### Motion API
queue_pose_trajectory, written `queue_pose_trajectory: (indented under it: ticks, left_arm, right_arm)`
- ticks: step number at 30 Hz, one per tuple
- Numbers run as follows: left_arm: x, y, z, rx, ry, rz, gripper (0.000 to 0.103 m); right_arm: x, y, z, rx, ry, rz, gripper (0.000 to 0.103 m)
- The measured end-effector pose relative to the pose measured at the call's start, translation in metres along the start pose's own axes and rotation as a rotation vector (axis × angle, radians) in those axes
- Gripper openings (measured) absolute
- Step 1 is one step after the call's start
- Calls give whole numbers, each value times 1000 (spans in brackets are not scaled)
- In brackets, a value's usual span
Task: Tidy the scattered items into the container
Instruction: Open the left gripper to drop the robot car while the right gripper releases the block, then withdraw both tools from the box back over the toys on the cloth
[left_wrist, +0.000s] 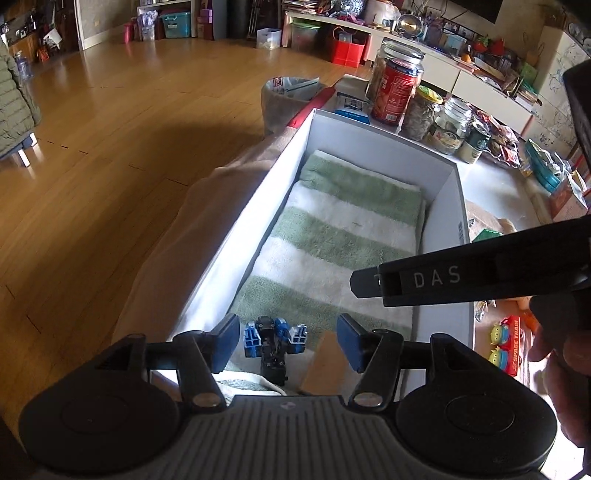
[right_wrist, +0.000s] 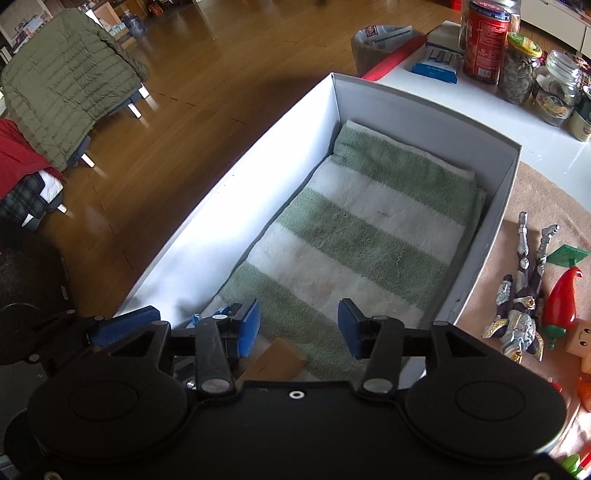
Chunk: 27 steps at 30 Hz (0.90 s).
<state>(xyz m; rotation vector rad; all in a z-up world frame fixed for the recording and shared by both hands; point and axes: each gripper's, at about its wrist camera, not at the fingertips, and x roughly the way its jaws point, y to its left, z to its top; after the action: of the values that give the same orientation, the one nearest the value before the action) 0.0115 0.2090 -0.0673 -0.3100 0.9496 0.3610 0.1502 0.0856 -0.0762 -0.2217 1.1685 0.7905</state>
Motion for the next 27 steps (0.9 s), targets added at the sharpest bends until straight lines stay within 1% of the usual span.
queue_pose_trajectory:
  ticks: [3, 8, 12, 14, 16, 22, 27]
  left_arm:
    - [-6, -5, -1, 13, -5, 6, 60]
    - [-20, -14, 2, 34, -37, 27, 64]
    - [-35, -20, 4, 44, -64, 33, 65]
    - [-42, -25, 4, 52, -74, 34, 68]
    - [-49, -30, 3, 65, -82, 36, 69]
    - [-67, -58, -2, 126, -98, 22, 73]
    - [-80, -91, -10, 189, -117, -2, 75]
  right_arm:
    - [-6, 1, -1, -11, -13, -10, 49]
    - [-22, 0, -2, -5, -41, -12, 49]
    - [-38, -1, -3, -5, -71, -17, 49]
    - [-48, -2, -5, -4, -88, -20, 49]
    - [-57, -3, -8, -2, -101, -24, 49]
    - [-82, -15, -23, 18, -139, -43, 49]
    - [-110, -38, -48, 54, -181, -75, 49]
